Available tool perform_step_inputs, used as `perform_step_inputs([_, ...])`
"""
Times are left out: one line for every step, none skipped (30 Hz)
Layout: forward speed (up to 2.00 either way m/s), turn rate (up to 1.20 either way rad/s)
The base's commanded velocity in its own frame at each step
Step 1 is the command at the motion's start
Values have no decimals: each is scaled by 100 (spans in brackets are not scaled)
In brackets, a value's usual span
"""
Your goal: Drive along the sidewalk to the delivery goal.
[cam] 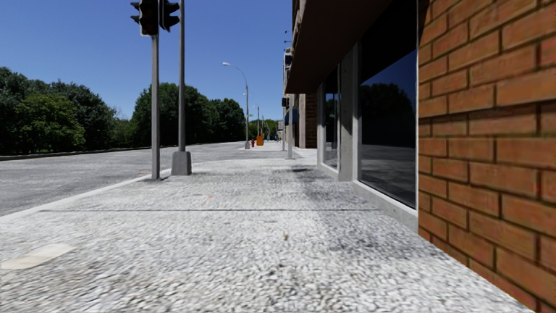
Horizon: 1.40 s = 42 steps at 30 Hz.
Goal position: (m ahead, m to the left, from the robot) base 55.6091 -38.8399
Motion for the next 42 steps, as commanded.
perform_step_inputs([200,0])
perform_step_inputs([200,0])
perform_step_inputs([200,0])
perform_step_inputs([200,0])
perform_step_inputs([200,0])
perform_step_inputs([200,0])
perform_step_inputs([200,0])
perform_step_inputs([200,0])
perform_step_inputs([200,0])
perform_step_inputs([200,0])
perform_step_inputs([200,0])
perform_step_inputs([200,0])
perform_step_inputs([200,0])
perform_step_inputs([200,0])
perform_step_inputs([200,0])
perform_step_inputs([200,0])
perform_step_inputs([200,0])
perform_step_inputs([200,0])
perform_step_inputs([200,0])
perform_step_inputs([200,0])
perform_step_inputs([200,0])
perform_step_inputs([200,0])
perform_step_inputs([200,0])
perform_step_inputs([200,0])
perform_step_inputs([200,0])
perform_step_inputs([200,0])
perform_step_inputs([200,0])
perform_step_inputs([200,0])
perform_step_inputs([200,0])
perform_step_inputs([200,0])
perform_step_inputs([200,0])
perform_step_inputs([200,0])
perform_step_inputs([200,0])
perform_step_inputs([200,0])
perform_step_inputs([200,0])
perform_step_inputs([200,0])
perform_step_inputs([200,0])
perform_step_inputs([200,0])
perform_step_inputs([200,0])
perform_step_inputs([200,0])
perform_step_inputs([200,0])
perform_step_inputs([200,0])
